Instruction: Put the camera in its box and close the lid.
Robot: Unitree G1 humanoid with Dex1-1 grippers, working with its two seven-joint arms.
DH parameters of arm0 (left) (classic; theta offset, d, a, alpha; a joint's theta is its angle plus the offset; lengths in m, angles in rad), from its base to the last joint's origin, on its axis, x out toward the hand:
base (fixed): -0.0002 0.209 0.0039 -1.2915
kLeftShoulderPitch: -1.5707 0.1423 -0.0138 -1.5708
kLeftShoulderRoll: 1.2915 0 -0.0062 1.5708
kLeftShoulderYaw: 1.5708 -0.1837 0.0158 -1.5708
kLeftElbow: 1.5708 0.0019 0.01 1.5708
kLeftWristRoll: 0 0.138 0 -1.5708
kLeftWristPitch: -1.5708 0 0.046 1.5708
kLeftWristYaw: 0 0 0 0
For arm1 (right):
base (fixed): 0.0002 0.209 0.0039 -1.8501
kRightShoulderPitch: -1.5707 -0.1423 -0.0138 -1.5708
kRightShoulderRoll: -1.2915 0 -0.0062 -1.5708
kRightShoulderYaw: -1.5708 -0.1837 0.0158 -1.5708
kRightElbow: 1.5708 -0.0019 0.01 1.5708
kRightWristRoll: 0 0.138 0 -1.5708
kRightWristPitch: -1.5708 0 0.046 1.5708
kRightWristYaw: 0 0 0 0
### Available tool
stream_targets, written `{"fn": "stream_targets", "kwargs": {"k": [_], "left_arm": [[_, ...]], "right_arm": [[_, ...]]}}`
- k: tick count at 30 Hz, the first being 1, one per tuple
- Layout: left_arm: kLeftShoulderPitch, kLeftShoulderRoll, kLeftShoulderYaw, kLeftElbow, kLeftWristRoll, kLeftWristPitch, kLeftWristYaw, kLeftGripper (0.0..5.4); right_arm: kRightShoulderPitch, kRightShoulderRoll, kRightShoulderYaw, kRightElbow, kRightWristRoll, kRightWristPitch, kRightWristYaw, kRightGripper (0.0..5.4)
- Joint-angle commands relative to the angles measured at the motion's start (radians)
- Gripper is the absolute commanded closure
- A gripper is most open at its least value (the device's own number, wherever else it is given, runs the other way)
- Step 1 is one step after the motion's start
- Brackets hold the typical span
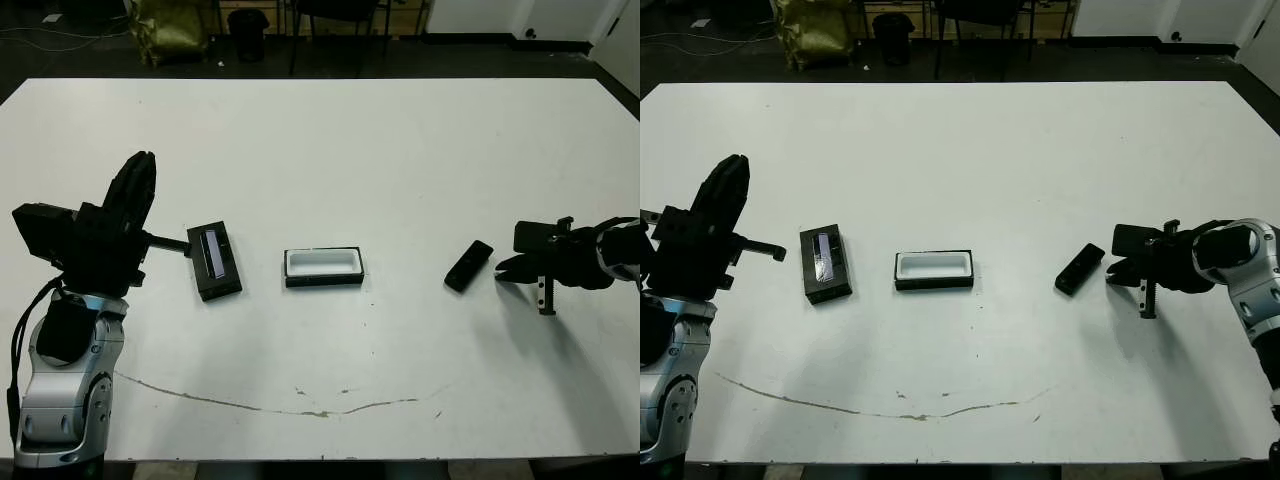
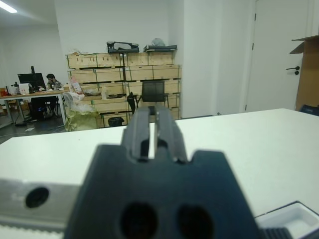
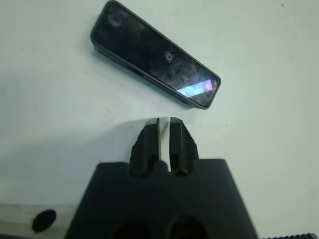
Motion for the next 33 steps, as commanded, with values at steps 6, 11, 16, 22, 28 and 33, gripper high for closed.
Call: {"fn": "stream_targets", "kwargs": {"k": [6, 11, 16, 22, 28, 33], "left_arm": [[0.018, 0.001, 0.000, 0.003, -0.006, 0.017, 0.000, 5.40], [0.020, 0.002, 0.000, -0.003, -0.003, 0.025, 0.006, 5.40], [0.020, 0.002, 0.003, -0.008, -0.015, 0.035, 0.001, 5.40], [0.026, 0.000, -0.006, -0.014, -0.004, 0.035, 0.009, 5.40], [0.028, 0.001, -0.004, -0.009, -0.007, 0.023, 0.004, 5.40], [0.031, 0.001, -0.005, -0.016, -0.016, 0.032, 0.003, 5.40]], "right_arm": [[-0.017, 0.018, 0.013, 0.048, -0.020, -0.027, -0.013, 5.37], [-0.030, 0.027, 0.017, 0.074, -0.034, -0.025, -0.021, 5.37], [-0.037, 0.038, 0.018, 0.093, -0.041, -0.026, -0.030, 5.37], [-0.048, 0.058, 0.029, 0.117, -0.052, -0.030, -0.040, 5.37], [-0.063, 0.076, 0.052, 0.132, -0.077, -0.020, -0.058, 5.37], [-0.076, 0.092, 0.062, 0.158, -0.077, -0.037, -0.055, 5.37]]}}
